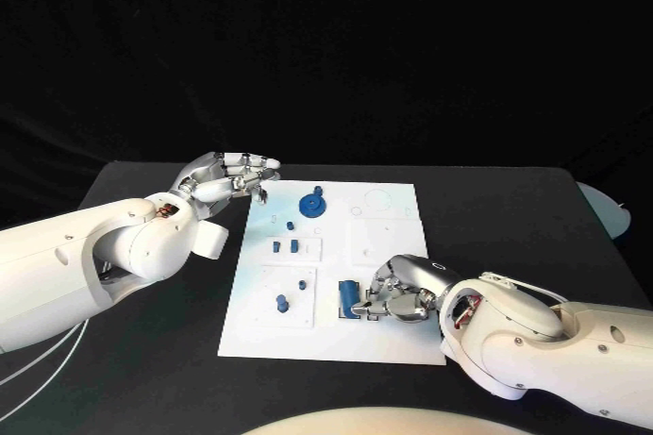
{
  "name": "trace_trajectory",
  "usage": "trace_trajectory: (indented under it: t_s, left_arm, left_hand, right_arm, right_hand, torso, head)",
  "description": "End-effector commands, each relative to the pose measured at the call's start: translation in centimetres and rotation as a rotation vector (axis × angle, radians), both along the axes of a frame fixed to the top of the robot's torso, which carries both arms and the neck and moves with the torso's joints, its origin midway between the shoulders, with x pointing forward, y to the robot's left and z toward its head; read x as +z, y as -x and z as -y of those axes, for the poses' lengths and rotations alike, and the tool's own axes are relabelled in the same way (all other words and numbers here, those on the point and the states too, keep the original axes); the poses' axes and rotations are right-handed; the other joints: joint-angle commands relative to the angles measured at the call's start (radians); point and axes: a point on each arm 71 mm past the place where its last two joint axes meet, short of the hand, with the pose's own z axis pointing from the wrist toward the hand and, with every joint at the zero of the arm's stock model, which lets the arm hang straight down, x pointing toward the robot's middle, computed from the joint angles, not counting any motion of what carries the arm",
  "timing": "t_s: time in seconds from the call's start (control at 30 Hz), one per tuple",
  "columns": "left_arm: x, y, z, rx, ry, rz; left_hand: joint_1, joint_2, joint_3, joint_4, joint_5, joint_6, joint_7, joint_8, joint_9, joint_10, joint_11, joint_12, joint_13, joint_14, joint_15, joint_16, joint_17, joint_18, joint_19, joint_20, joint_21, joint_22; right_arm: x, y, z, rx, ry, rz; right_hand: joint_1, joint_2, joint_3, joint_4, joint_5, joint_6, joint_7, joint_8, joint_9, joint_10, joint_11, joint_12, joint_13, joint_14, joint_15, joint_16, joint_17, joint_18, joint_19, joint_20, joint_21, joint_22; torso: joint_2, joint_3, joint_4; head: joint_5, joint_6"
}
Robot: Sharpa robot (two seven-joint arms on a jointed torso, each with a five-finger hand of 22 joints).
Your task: Assemble the parts on the task board
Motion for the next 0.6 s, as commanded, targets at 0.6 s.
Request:
trace_trajectory:
  t_s: [0.6]
  left_arm:
    - [0.1, 0.1, 0.2, -0.014, 0.010, -0.002]
  left_hand:
    - [-0.009, 0.002, 0.008, 0.001, 0.006, 0.002, 0.002, -0.004, 0.002, -0.010, 0.000, 0.006, 0.002, 0.004, -0.003, -0.007, -0.002, 0.015, 0.001, -0.004, -0.005, -0.002]
  right_arm:
    - [-0.6, -0.6, -1.4, 0.043, 0.008, -0.011]
  right_hand:
    - [0.015, 0.009, -0.013, 0.000, 0.005, -0.003, 0.000, 0.002, -0.003, 0.007, -0.002, 0.001, 0.008, 0.069, -0.004, 0.004, 0.064, -0.014, 0.106, -0.006, 0.004, 0.263]
  torso:
    - [0.000, -0.0005, -0.0012]
  head:
    - [0.003, -0.004]
